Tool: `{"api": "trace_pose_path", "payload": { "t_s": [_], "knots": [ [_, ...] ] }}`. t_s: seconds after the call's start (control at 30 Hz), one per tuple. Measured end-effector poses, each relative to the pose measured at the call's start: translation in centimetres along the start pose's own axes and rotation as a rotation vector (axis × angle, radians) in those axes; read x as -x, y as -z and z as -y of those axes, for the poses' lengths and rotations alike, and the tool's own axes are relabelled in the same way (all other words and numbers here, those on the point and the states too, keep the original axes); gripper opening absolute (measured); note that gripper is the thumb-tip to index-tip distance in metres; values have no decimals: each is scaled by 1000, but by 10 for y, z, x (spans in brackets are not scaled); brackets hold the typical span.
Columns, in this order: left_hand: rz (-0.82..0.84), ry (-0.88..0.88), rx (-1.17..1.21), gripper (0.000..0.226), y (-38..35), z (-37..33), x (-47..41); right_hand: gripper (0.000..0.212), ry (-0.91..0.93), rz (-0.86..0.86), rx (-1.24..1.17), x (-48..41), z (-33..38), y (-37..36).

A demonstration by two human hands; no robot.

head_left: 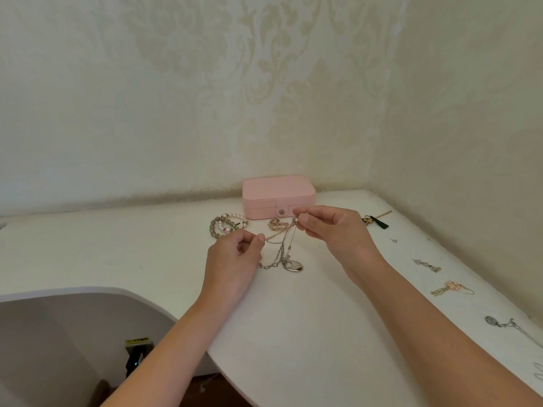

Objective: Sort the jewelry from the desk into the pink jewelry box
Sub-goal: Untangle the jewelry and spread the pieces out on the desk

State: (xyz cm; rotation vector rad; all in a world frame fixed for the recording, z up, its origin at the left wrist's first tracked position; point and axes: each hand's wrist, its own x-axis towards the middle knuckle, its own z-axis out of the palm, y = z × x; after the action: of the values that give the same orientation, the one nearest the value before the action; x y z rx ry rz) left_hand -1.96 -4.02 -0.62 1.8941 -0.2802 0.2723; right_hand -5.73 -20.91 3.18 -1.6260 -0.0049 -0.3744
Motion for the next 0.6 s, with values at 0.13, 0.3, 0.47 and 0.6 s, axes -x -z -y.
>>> {"api": "trace_pose_path", "payload": {
  "t_s": [0.13,0.3,0.47,0.6],
  "knots": [
    [105,-65,114,9,-1,-6,3,8,-15,63,19,2,2,-4],
    [263,-114,206,14,-2,-7,6,13,-18,137,27,6,1,-13],
    [238,-66,290,4,-2,-9,7,7,-29,122,13,4,-2,-15],
    [172,-51,262,5,-1,-8,6,7,-28,46,19,3,-2,-10]
  ]
}}
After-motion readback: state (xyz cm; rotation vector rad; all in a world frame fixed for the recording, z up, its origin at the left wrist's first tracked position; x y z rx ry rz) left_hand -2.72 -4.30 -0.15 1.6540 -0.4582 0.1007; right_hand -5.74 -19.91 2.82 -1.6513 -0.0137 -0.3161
